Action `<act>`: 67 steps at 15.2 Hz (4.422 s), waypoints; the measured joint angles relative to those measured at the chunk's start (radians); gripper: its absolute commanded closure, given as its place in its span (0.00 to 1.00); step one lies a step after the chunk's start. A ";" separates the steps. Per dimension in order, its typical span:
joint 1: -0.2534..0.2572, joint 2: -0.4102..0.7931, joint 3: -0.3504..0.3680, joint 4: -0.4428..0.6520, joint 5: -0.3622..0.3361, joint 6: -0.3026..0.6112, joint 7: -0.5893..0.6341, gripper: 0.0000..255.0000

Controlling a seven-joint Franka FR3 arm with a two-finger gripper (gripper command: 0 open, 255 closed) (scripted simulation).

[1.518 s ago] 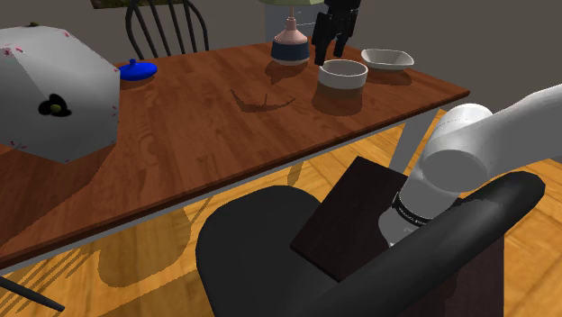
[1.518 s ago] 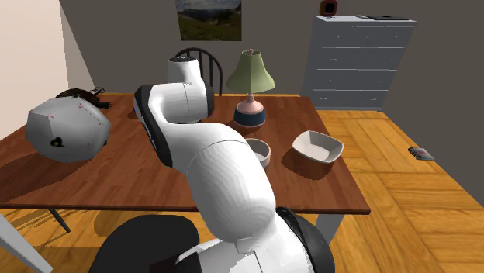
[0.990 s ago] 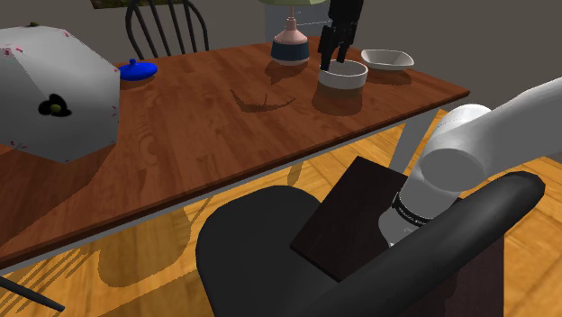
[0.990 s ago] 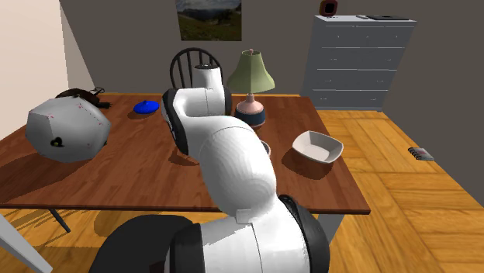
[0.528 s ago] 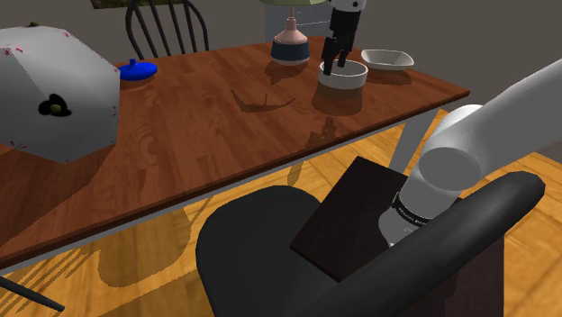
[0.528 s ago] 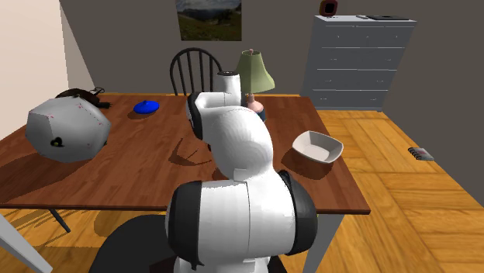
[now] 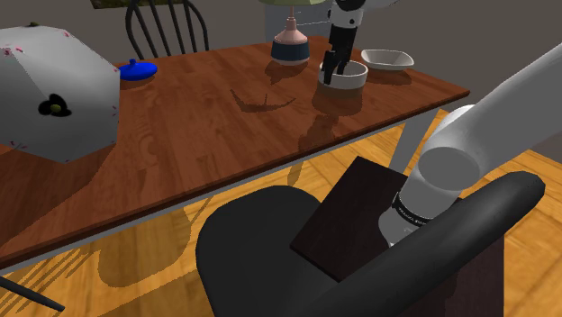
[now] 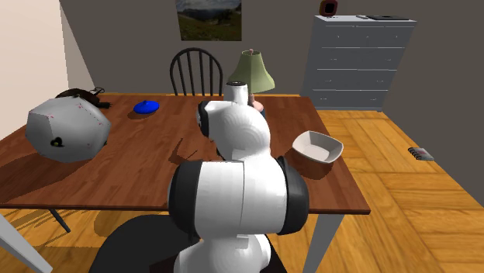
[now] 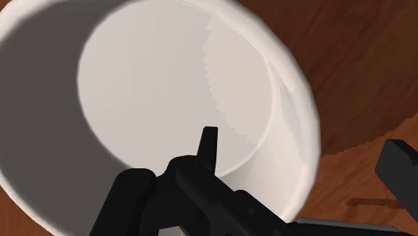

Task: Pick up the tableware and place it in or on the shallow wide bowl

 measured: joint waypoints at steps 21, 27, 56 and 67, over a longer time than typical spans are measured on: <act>0.000 0.007 -0.002 -0.021 0.000 0.028 0.000 1.00; 0.001 -0.007 0.006 0.038 0.002 -0.045 0.002 1.00; -0.054 0.148 -0.194 0.459 0.008 -0.304 -0.287 1.00; -0.157 0.509 -0.417 0.824 0.198 -0.375 -0.644 1.00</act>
